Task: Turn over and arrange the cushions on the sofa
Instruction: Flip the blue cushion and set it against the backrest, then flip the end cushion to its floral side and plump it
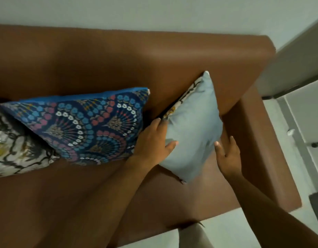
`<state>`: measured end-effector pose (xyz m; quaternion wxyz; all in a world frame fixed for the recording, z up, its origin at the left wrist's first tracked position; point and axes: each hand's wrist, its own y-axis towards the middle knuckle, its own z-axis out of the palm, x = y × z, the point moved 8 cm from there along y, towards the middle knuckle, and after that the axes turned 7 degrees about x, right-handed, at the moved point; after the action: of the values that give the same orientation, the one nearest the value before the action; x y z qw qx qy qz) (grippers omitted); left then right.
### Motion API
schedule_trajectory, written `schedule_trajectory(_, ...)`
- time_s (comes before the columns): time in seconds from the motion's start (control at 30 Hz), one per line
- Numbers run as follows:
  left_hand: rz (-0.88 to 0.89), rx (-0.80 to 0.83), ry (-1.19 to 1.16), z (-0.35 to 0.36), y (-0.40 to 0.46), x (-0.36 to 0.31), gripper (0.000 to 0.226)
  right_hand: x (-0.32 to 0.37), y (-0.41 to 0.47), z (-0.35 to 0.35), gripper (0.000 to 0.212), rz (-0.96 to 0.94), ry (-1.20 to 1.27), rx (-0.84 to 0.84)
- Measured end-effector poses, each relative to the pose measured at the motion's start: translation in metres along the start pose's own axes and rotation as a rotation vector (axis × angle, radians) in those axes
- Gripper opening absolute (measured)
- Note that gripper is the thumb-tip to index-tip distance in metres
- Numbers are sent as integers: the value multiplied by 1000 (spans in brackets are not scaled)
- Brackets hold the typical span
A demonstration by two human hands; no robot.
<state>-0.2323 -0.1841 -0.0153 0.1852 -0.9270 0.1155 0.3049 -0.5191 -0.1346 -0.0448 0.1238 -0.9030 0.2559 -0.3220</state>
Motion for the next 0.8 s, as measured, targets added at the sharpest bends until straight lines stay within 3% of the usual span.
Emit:
schedule_trajectory(0.1, -340, 161, -93, 40, 39, 11, 119, 19, 61, -10, 70, -181, 165, 77)
schedule_trajectory(0.2, -573, 163, -212, 61, 63, 25, 148, 36, 133, -2, 90, -235, 171, 288)
schedule_trajectory(0.3, -718, 173, -267, 72, 68, 23, 131, 53, 160, 16, 95, -273, 150, 560)
schedule_trajectory(0.37, -754, 110, -359, 81, 59, 6, 107, 54, 158, 22, 98, -293, 190, 642)
schedule_trajectory(0.47, -793, 14, -720, 112, 29, -12, 63, 42, 138, 36, 87, -322, 133, 710)
schedule_trajectory(0.53, -869, -26, -1018, 144, 1, -12, 62, 32, 125, 49, 87, -310, 51, 804)
schedule_trajectory(0.63, -1071, -84, -1181, 181, -47, 10, 56, 1, 121, 48, 77, -313, -124, 782)
schedule_trajectory(0.7, -1189, -87, -1216, 204, -71, 25, 52, -55, 134, 36, 89, -113, -163, 693)
schedule_trajectory(0.8, -1244, -49, -1102, 237, -92, 46, 50, -155, 127, 33, 99, 353, 52, 711)
